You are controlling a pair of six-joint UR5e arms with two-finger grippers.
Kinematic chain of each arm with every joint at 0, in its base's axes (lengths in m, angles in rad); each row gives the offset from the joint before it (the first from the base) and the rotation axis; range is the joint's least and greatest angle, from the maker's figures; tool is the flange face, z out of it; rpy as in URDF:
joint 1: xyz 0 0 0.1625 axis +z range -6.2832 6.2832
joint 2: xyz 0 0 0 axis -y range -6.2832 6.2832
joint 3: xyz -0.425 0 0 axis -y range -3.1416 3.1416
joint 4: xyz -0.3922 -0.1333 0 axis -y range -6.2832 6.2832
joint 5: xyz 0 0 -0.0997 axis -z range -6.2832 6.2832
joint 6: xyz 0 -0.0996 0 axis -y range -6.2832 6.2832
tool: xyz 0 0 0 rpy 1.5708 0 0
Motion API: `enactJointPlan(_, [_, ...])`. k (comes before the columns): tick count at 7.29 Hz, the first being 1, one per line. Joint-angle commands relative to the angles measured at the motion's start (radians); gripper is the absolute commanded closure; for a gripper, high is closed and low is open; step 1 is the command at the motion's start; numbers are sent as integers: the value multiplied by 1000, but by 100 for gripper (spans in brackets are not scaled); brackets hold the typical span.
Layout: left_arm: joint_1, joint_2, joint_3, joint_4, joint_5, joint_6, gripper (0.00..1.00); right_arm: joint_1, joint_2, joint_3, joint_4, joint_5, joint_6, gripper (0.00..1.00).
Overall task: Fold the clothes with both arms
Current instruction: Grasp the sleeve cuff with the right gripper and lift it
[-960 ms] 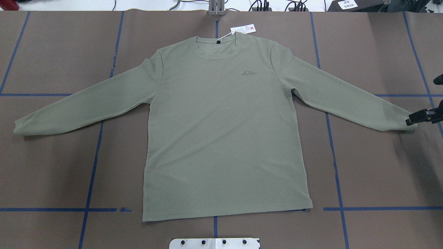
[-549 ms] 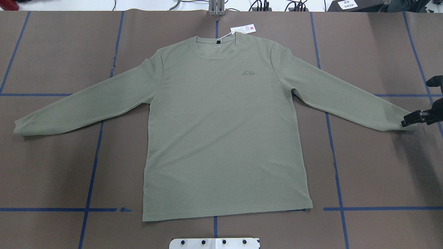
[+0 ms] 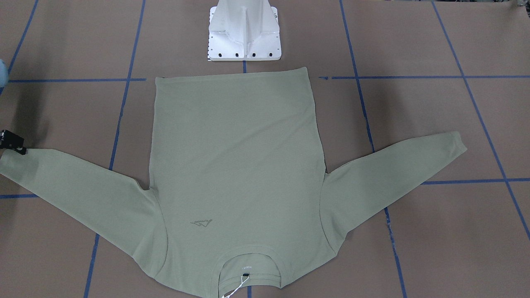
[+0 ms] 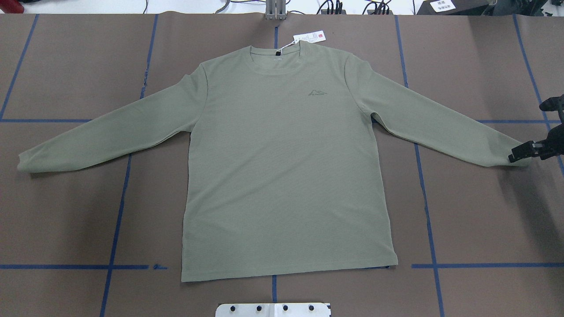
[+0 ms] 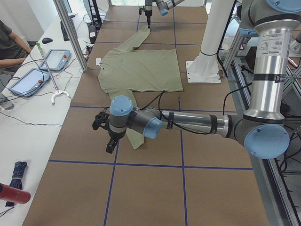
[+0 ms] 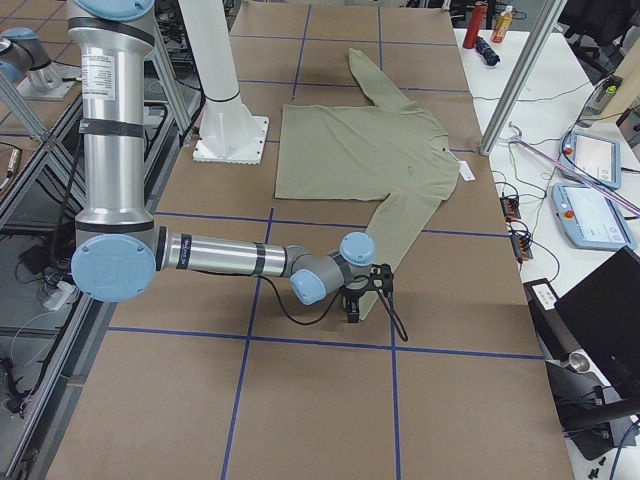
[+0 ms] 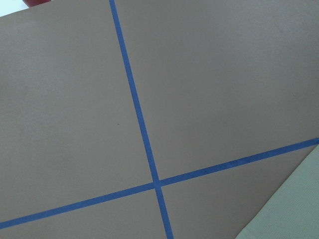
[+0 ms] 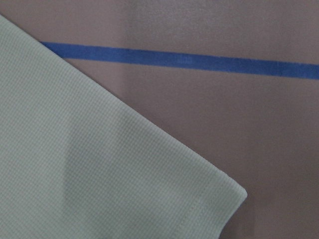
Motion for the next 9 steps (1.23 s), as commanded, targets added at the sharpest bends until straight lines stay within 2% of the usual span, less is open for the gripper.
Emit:
enactJointPlan(1, [0, 0, -2, -1, -1, 0, 0, -1, -8, -2, -7, 1, 0, 5])
enactJointPlan(2, [0, 0, 0, -1, 0, 0, 0, -1, -8, -9, -6, 2, 1, 19])
enactJointPlan(4, [0, 0, -2, -1, -1, 2, 0, -1, -8, -11, -6, 2, 0, 79])
enactJointPlan(5, [-1, 2, 0, -1, -1, 3, 0, 0, -9, -11, 1, 4, 0, 100])
enactJointPlan(7, [-2, 3, 0, -1, -1, 3, 0, 0, -8, 3, 1, 2, 1, 100])
enactJointPlan(9, [-2, 2, 1, -1, -1, 3, 0, 4, 1, 26, 1, 51, 6, 100])
